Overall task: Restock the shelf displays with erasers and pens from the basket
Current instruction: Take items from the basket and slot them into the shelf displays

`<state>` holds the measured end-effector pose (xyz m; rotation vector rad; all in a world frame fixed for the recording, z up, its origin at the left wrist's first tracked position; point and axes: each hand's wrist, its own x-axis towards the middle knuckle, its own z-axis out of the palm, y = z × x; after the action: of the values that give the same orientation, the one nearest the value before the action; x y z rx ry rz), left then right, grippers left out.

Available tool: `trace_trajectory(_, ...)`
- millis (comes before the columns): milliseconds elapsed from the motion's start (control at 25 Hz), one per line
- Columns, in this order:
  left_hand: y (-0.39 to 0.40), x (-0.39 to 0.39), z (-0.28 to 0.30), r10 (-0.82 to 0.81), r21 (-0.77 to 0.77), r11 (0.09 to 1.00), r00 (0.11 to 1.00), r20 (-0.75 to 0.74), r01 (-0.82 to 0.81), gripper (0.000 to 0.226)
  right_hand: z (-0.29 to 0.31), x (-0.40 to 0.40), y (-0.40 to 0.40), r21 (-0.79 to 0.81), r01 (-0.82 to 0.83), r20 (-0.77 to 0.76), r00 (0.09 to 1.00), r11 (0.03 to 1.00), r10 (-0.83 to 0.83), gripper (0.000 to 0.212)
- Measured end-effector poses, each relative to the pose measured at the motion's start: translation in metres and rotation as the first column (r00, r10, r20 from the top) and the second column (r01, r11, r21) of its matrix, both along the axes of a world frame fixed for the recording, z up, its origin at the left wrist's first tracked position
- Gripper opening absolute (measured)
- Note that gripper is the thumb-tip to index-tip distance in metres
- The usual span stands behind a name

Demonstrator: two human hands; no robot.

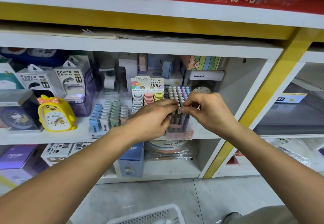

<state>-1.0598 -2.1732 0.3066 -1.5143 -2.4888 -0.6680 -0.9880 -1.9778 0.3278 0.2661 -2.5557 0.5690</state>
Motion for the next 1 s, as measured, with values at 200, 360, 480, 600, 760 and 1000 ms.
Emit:
trace_trajectory(200, 0.001, 0.0, 0.001, 0.01, -0.008, 1.0, 1.0, 0.02, -0.01, 0.044, -0.003, -0.002, 0.002, 0.137, 0.039, 0.09, 0.995, 0.99, -0.052, 0.011)
trace_trajectory(360, -0.005, 0.008, 0.004, 0.014, 0.084, 0.996, 1.0, 0.006, -0.014, 0.044, 0.0, 0.003, -0.005, 0.171, 0.082, 0.001, 0.996, 0.982, -0.084, 0.018)
trace_trajectory(480, -0.02, 0.017, -0.003, 0.086, 0.17, 0.982, 0.996, -0.03, -0.08, 0.026, -0.01, 0.012, -0.03, 0.051, 0.046, -0.04, 0.998, 0.998, -0.044, 0.018)
trace_trajectory(600, -0.04, 0.026, -0.041, 0.202, -0.093, 0.977, 0.974, 0.099, -0.193, 0.02, -0.055, 0.024, -0.066, 0.01, 0.018, 0.296, 0.955, 1.0, -0.02, 0.016)
trace_trajectory(760, -0.074, 0.049, -0.135, 0.32, -0.577, 0.814, 0.884, 0.34, -0.073, 0.025, -0.159, 0.047, -0.109, 0.143, -0.185, 0.847, 0.531, 0.972, -0.024, 0.019)
trace_trajectory(1000, -0.101, 0.094, -0.263, 0.463, -0.806, 0.581, 0.77, 0.439, 0.111, 0.022, -0.304, 0.089, -0.119, 0.192, -0.222, 0.951, 0.281, 0.956, -0.125, 0.019)
